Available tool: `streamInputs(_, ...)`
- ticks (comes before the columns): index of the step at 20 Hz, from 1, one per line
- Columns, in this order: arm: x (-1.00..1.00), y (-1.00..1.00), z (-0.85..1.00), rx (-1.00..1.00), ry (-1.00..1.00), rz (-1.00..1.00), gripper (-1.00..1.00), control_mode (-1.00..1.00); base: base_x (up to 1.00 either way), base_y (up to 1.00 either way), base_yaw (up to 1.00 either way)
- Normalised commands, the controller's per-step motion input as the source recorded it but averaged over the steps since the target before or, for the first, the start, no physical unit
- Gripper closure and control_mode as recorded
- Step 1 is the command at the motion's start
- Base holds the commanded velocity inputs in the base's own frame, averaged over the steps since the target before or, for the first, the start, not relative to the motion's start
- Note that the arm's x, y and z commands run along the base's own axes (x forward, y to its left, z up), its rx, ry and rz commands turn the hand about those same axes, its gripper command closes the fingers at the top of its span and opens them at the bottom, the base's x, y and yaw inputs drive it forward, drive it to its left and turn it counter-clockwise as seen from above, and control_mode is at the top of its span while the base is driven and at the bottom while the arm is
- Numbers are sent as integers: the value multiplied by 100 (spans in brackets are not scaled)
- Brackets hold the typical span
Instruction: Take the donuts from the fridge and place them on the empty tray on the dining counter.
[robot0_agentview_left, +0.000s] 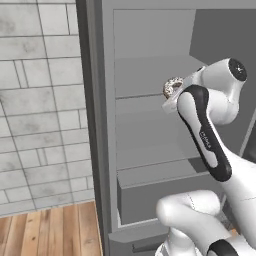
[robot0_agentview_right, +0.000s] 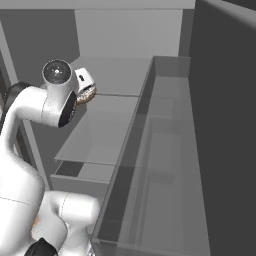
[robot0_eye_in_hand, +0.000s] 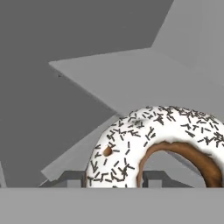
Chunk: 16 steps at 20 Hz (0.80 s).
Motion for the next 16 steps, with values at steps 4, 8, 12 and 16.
streamInputs(4, -100, 0, -16, 0, -1, -3, 100, -100, 0, 0, 0)
streamInputs(8, -86, -3, 0, 0, 0, -2, 100, -100, 0, 0, 0)
streamInputs(12, -11, -2, 0, 0, 0, -2, 100, -100, 0, 0, 0)
streamInputs(16, 0, -1, 0, 0, 0, 0, 100, 100, -15, -1, 0)
